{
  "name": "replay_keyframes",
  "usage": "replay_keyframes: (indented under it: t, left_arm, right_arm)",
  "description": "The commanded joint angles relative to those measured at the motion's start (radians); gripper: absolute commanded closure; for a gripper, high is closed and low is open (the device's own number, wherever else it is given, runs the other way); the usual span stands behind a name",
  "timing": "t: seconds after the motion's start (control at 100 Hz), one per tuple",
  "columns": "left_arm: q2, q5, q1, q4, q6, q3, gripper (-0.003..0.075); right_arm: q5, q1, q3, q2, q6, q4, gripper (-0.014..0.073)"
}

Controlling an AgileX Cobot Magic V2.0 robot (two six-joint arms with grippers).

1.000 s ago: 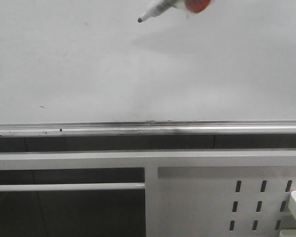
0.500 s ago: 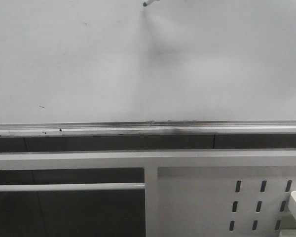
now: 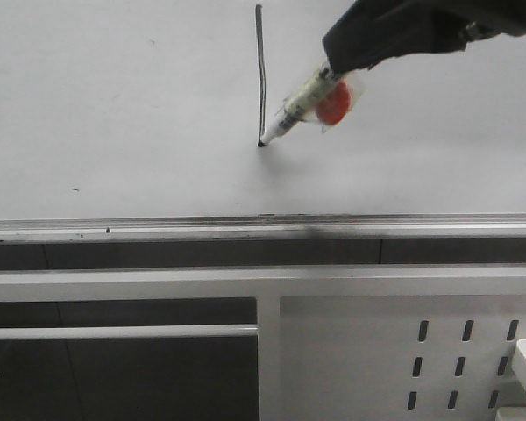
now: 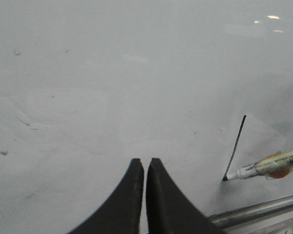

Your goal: Write number 1 on whiteboard

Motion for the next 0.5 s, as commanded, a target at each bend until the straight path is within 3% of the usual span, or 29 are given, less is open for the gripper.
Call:
replay_keyframes:
  t: [0.0, 0.16, 0.33, 0.42, 0.49]
  left_arm:
    - [0.0, -0.082, 0.003, -0.007, -0.005, -0.025, 0.074]
    - [0.0, -0.073, 0.003, 0.025, -0.005, -0.025, 0.074]
    - [0.002, -0.075, 0.003, 0.295, -0.068, -0.027, 0.0734]
    - [0.011, -0.084, 0.003, 0.49, -0.164, -0.031, 0.0656]
    - [0.033, -0.094, 0.003, 0.652, -0.239, -0.042, 0.0543]
  right_arm:
    - [-0.111, -0.015, -0.03, 0.005, -0.008, -0.005, 0.0663]
    - [-0.048, 0.015, -0.03, -0.029, -0.008, -0.002, 0.0663]
    - [0.189, 0.085, -0.075, -0.067, -0.009, -0.013, 0.0663]
    - [0.317, 0.11, -0.132, -0.059, -0.009, -0.034, 0.0663]
    - [0.374, 0.125, -0.179, -0.048, -0.009, -0.049, 0.0663]
